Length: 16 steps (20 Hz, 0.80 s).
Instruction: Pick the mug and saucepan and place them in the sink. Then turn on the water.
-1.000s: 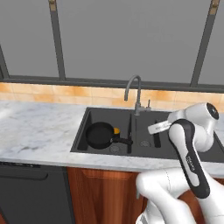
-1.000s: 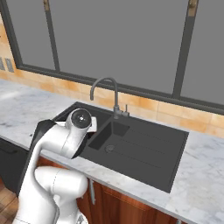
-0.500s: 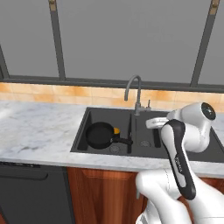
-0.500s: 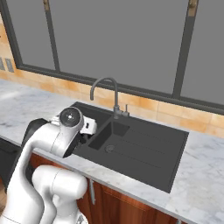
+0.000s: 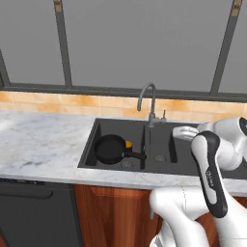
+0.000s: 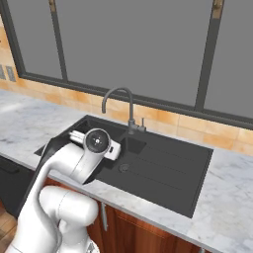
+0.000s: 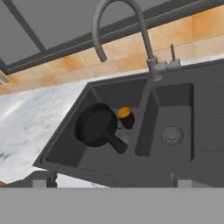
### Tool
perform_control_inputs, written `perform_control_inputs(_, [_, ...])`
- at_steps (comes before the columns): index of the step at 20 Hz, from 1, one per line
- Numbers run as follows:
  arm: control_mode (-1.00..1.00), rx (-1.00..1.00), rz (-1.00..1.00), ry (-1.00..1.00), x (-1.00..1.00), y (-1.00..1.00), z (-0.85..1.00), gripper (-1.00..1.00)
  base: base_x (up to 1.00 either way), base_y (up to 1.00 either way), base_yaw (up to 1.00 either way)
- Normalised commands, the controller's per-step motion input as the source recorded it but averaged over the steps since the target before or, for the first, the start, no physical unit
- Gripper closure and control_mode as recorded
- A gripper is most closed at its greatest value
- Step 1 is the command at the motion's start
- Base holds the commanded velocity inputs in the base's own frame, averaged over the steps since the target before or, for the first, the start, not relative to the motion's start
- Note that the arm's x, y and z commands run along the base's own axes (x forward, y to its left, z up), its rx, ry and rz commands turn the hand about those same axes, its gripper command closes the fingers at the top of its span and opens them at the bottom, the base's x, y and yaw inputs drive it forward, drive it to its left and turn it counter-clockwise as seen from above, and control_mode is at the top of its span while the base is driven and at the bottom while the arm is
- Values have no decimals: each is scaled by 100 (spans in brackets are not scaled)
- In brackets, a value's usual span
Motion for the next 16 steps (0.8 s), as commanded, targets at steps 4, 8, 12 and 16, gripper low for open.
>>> perform_control_inputs(4, [-100,17,-7,5,0,-23,1,-100,0,0,0])
perform_control_inputs(8, [-100,17,-9,6,4,-22,5,-100,0,0,0])
perform_control_inputs(12, [-100,15,-9,8,14,-21,4,-100,0,0,0])
perform_control_inputs(16, [-100,7,-8,5,16,-12,0,-100,0,0,0])
